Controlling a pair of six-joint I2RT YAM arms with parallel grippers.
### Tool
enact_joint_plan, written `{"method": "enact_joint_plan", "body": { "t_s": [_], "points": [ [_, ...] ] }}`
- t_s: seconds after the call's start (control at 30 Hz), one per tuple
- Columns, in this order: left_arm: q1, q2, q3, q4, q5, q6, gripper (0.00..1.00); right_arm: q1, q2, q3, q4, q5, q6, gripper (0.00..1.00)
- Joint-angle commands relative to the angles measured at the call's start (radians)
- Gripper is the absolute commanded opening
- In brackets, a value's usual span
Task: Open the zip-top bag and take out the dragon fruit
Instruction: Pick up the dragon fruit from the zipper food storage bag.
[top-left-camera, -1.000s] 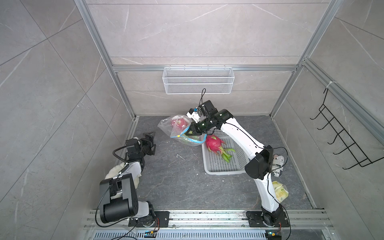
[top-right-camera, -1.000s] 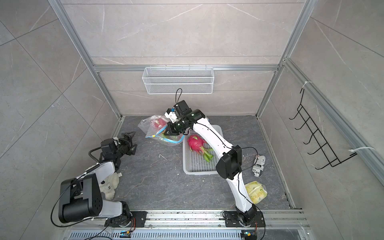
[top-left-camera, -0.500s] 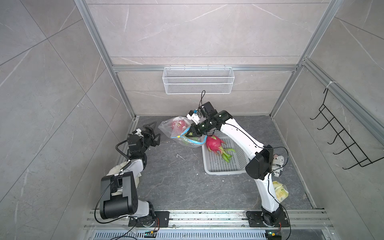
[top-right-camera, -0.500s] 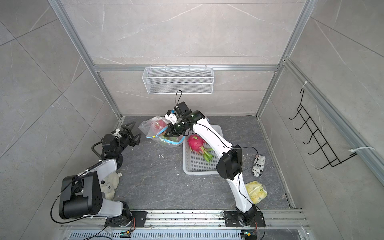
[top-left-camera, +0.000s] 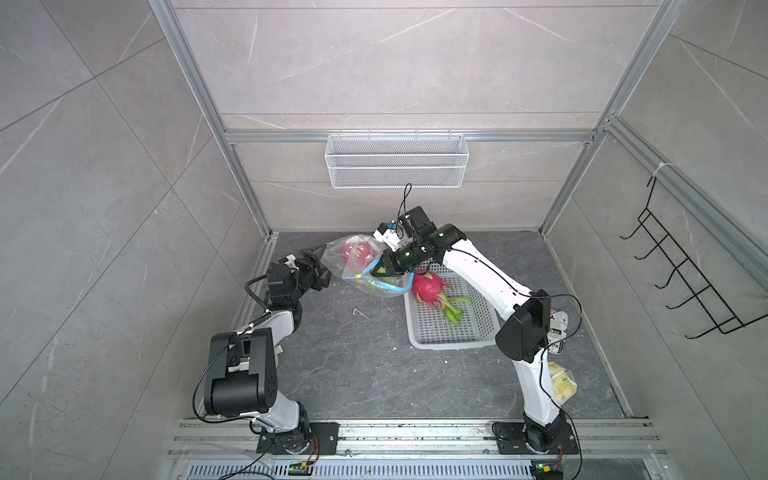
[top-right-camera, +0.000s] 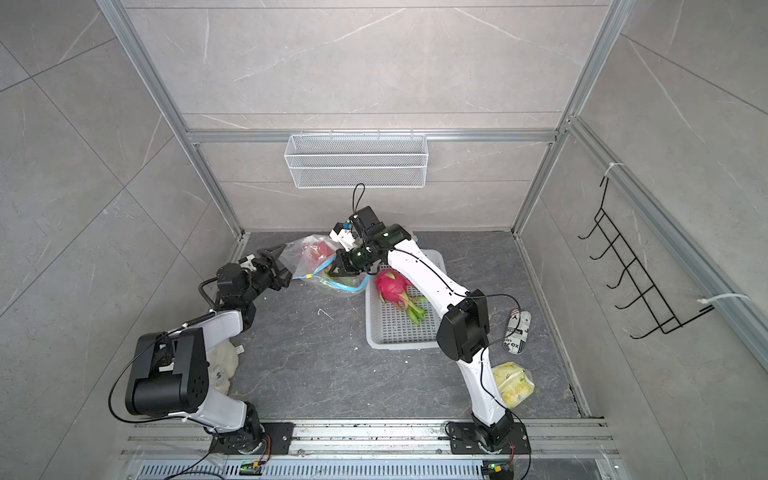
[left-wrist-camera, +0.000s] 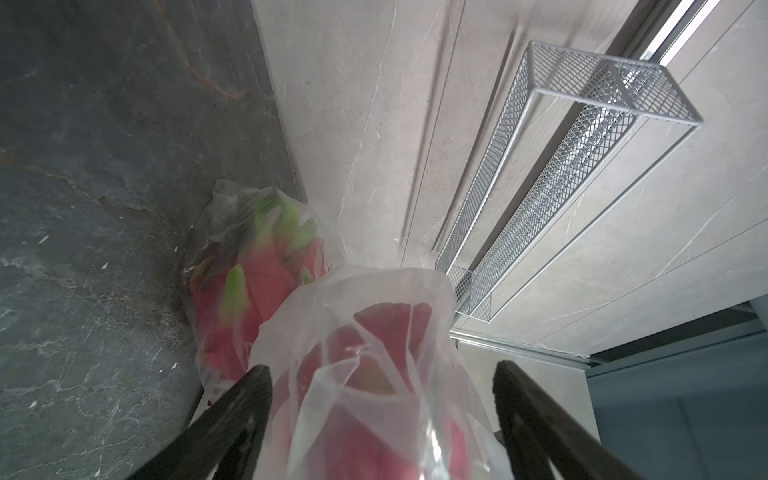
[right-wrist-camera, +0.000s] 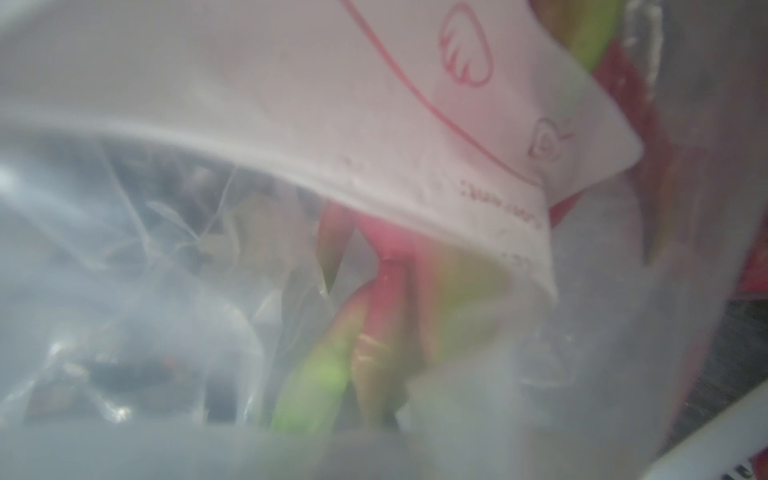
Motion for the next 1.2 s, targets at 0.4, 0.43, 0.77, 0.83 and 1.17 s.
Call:
{"method": "enact_joint_plan", "body": {
  "t_s": [0.4, 0.43, 0.77, 0.83, 1.17],
  "points": [
    [0.018, 0.124, 0.098, -0.111, -0.010, 0.206, 0.00, -0.004, -0.178, -0.100, 0.058, -0.023, 0.015, 0.00],
    [0.027, 0.131, 0.102, -0.121, -0.017, 0.218, 0.00, -0.004, -0.194, -0.117, 0.056, -0.022, 0.015, 0.00],
    [0.073, 0.200, 0.189, -0.186, -0.039, 0.295, 0.00, -0.004, -0.343, -0.322, 0.119, -0.031, 0.059, 0.00],
    [0.073, 0.205, 0.193, -0.187, -0.039, 0.298, 0.00, -0.004, -0.358, -0.348, 0.150, -0.055, 0.084, 0.00],
    [0.080, 0.263, 0.299, -0.267, -0.095, 0.344, 0.00, -0.002, -0.448, -0.484, 0.171, -0.066, 0.118, 0.00]
  ]
}}
